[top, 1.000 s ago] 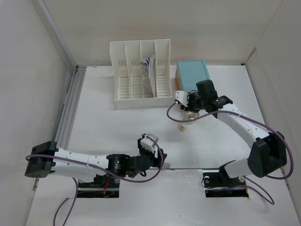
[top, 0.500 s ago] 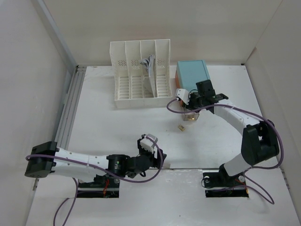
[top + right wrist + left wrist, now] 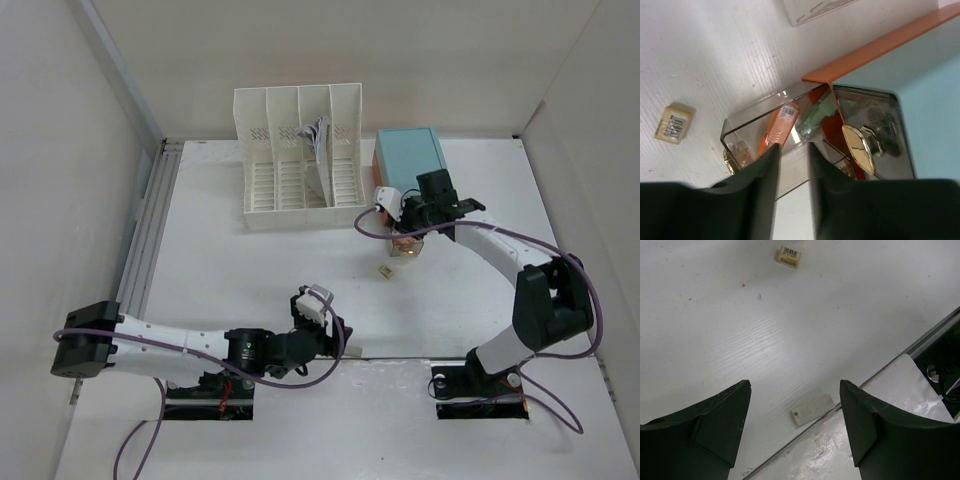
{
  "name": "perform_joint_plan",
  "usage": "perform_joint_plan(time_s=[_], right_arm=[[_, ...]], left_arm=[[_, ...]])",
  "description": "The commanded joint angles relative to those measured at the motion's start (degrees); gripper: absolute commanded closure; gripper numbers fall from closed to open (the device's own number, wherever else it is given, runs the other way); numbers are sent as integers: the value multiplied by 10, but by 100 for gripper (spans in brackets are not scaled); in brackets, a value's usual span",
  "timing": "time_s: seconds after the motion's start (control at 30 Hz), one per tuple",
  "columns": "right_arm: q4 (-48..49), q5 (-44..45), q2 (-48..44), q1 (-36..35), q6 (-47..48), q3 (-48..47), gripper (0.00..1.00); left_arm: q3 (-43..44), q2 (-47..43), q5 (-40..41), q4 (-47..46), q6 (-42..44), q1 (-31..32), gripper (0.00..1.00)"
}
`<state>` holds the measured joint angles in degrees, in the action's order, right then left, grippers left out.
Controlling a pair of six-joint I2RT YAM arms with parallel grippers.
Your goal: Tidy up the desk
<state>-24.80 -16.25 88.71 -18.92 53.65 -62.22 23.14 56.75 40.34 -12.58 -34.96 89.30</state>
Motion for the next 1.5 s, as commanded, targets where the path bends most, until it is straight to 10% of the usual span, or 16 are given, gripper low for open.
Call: perform_joint_plan(time_s=[0.0, 0.13, 0.37, 0.57, 1.47], right_arm=[[28, -11, -54, 1, -22, -26, 71], [5, -16, -86, 1, -22, -32, 100], [-36, -68, -132, 6, -14, -2, 99], [-96, -59, -120, 6, 15, -2, 89], [-45, 52, 79, -6, -9, -33, 85]], left_arm=[[-7, -16, 5, -12, 6, 3, 31], [-7, -11, 5, -25, 11, 3, 31], [12, 20, 5, -52, 29, 3, 26], [36, 57, 27, -63, 23, 3, 0], [24, 35, 16, -82, -5, -22, 0]])
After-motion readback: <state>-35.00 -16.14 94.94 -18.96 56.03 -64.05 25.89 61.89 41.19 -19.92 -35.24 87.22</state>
